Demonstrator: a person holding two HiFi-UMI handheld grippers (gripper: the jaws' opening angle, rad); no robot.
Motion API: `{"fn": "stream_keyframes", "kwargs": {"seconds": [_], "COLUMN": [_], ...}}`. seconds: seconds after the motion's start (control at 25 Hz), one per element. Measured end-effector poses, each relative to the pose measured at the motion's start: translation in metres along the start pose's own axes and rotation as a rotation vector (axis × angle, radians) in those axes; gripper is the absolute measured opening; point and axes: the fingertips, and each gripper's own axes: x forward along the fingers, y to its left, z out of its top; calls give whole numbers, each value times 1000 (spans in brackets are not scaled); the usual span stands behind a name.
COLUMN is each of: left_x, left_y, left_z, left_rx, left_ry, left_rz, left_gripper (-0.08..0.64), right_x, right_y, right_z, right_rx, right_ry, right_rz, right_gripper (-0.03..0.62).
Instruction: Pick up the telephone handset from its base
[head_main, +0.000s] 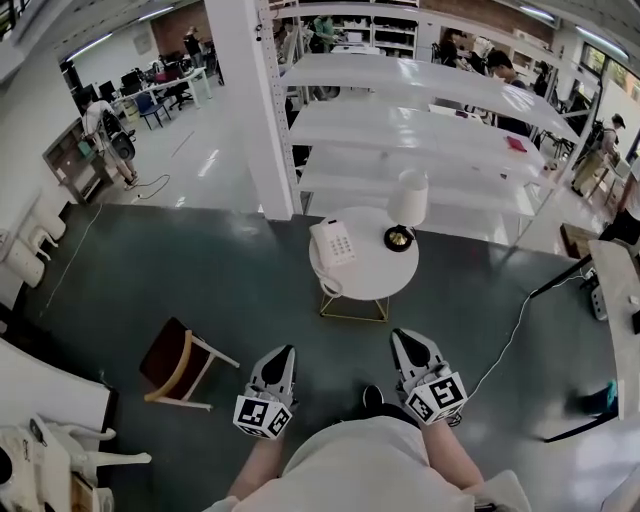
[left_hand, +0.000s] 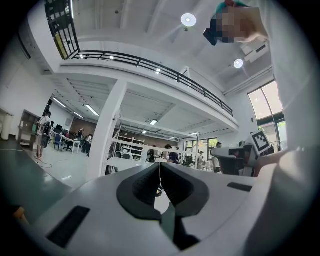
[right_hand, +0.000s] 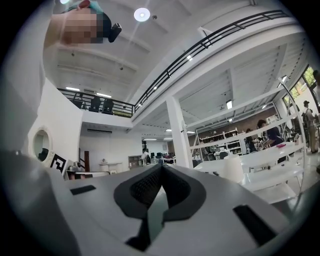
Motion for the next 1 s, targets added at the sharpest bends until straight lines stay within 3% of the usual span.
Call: {"fn": "stream_keyframes", "kwargs": {"seconds": [0.52,1.0], "left_x": [31,159], "left_y": [74,179], "left_z": [12,31], "left_rx": [-8,19], "left_ry": [-23,-41], "left_rz": [102,184], "left_gripper": [20,20], "right_x": [93,244], "right_y": [-20,-106], "right_z": [-9,-13], "right_rx": [13,5], "right_ry": [10,51], "right_rz": [67,120], "right_gripper": [8,8]}}
